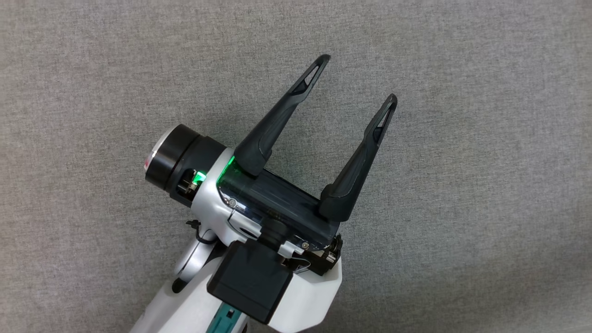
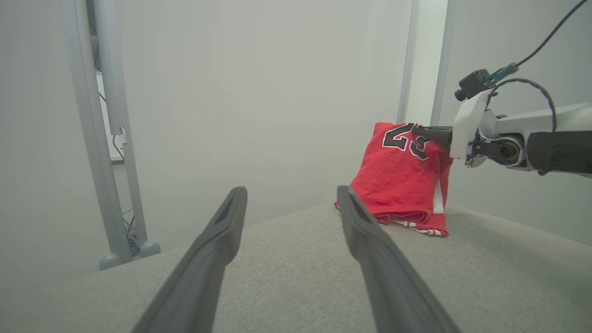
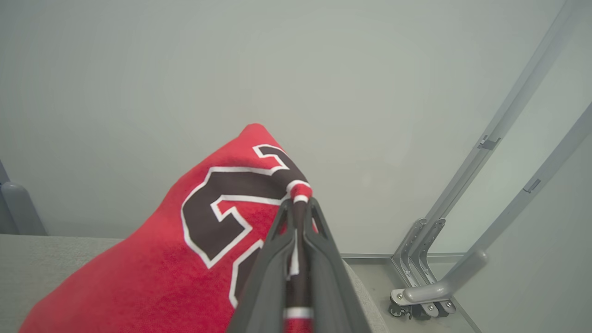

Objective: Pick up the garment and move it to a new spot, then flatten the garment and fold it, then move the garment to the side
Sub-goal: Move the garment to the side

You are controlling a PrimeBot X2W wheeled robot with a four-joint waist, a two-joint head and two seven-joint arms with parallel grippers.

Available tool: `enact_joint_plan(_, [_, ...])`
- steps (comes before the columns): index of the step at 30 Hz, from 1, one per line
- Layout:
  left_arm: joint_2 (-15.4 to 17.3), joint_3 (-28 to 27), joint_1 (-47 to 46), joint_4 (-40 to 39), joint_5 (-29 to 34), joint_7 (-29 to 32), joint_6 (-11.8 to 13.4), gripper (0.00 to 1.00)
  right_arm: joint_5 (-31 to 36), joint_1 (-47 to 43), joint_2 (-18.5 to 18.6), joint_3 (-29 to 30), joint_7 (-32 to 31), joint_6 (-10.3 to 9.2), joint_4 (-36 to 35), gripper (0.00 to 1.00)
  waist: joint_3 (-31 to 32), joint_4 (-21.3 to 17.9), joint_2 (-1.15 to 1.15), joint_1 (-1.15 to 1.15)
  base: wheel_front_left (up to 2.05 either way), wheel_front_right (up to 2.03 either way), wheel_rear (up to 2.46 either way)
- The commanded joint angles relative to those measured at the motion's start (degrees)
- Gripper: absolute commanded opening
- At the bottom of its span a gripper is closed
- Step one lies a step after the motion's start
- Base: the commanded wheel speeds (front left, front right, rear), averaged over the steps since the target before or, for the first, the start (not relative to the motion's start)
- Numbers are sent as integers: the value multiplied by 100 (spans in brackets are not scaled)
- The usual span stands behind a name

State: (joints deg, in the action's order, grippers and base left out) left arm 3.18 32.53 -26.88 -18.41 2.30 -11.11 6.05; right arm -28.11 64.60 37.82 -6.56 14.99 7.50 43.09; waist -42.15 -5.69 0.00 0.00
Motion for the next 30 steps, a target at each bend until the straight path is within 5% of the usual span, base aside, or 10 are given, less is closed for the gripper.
enact_joint_plan(1, [46, 0, -110, -49, 63, 31, -19, 100, 208, 98, 61, 189, 27, -2, 9, 0, -53, 6, 0, 0, 0, 0, 0])
enact_joint_plan(16, [64, 51, -88, -242, 66, 75, 102, 100, 2388, -12, -168, 1101, 26, -2, 511, 0, 27, 111, 0, 0, 0, 0, 0])
enact_joint_plan(22, [73, 80, -31, -272, 51, 103, 137, 100, 3286, 133, -374, 1478, 20, -2, 987, 9, 39, 142, 0, 0, 0, 0, 0])
enact_joint_plan(25, [70, 106, -49, -286, 38, 127, 144, 100, 3759, 211, -441, 1724, 20, -2, 1241, 21, 58, 170, 0, 0, 0, 0, 0])
enact_joint_plan(26, [70, 115, -56, -288, 32, 133, 146, 100, 3938, 244, -448, 1830, 19, -2, 1313, 35, 67, 182, 0, 0, 0, 0, 0])
enact_joint_plan(27, [69, 123, -59, -289, 28, 126, 145, 100, 4123, 272, -451, 1928, 19, -3, 1351, 50, 78, 195, 0, 0, 0, 0, 0])
enact_joint_plan(28, [69, 130, -61, -290, 23, 127, 149, 100, 4290, 293, -466, 2038, 19, -3, 1355, 100, 90, 209, 0, 0, 0, 0, 0])
enact_joint_plan(30, [72, 131, -44, -280, 15, 114, 159, 100, 4670, 303, -515, 2282, 19, -3, 1291, 100, 133, 239, 0, 0, 0, 0, 0])
